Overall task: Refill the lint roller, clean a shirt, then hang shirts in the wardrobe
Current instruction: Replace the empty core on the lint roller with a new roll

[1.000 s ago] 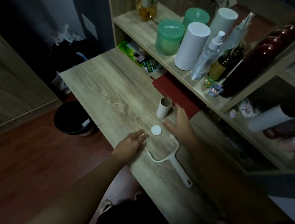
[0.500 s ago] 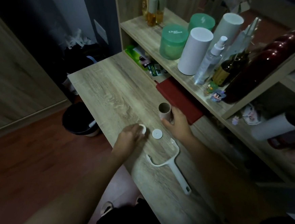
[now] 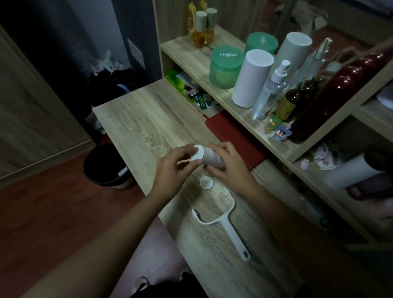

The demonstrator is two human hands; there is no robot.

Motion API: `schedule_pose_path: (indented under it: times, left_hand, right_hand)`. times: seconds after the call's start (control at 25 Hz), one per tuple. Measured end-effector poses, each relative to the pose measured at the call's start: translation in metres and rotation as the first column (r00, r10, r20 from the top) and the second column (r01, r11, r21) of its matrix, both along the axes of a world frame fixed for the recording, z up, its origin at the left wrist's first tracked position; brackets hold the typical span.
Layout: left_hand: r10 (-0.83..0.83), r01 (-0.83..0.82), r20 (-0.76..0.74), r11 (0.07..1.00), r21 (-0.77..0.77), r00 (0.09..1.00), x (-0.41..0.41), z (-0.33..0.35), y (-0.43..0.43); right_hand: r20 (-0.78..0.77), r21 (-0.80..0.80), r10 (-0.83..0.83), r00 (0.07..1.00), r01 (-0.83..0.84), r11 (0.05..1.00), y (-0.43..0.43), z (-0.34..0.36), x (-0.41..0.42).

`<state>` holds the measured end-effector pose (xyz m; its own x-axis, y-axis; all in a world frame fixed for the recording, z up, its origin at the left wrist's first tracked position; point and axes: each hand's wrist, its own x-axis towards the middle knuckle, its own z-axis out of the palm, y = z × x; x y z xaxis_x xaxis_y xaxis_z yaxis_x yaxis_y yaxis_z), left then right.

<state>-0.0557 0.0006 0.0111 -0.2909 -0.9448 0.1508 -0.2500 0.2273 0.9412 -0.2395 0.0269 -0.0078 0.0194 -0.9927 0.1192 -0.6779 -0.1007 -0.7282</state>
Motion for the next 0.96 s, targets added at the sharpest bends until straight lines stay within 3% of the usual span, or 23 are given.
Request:
schedule_pose_path:
  times: [0.44, 0.6, 0.72, 0.84, 0.96]
  left_hand:
    - [0.014, -0.002, 0.086, 0.990, -0.141, 0.996, 0.006, 0.006, -0.007]
    - [0.072, -0.012, 0.165, 0.940, -0.341, 0.984, 0.017, 0.007, -0.009]
    - [0.131, -0.061, 0.153, 0.916, -0.396, 0.979, 0.029, 0.011, -0.011]
    - [0.156, -0.081, 0.142, 0.899, -0.430, 0.978, 0.040, 0.019, -0.010]
    - [0.172, -0.093, 0.136, 0.887, -0.453, 0.976, 0.048, 0.022, -0.009]
  right_hand:
    - [0.042, -0.011, -0.009, 0.999, 0.010, 1.000, -0.008, 0.009, 0.014]
    - [0.043, 0.114, -0.032, 0.999, 0.027, 0.993, -0.008, 0.000, 0.022]
    - [-0.141, 0.299, -0.057, 0.988, 0.097, 0.949, -0.009, -0.030, 0.019]
    - [-0.396, 0.415, 0.128, 0.909, 0.053, 0.908, -0.007, -0.061, 0.024]
    - [-0.401, 0.403, 0.134, 0.906, 0.043, 0.914, -0.009, -0.068, 0.028]
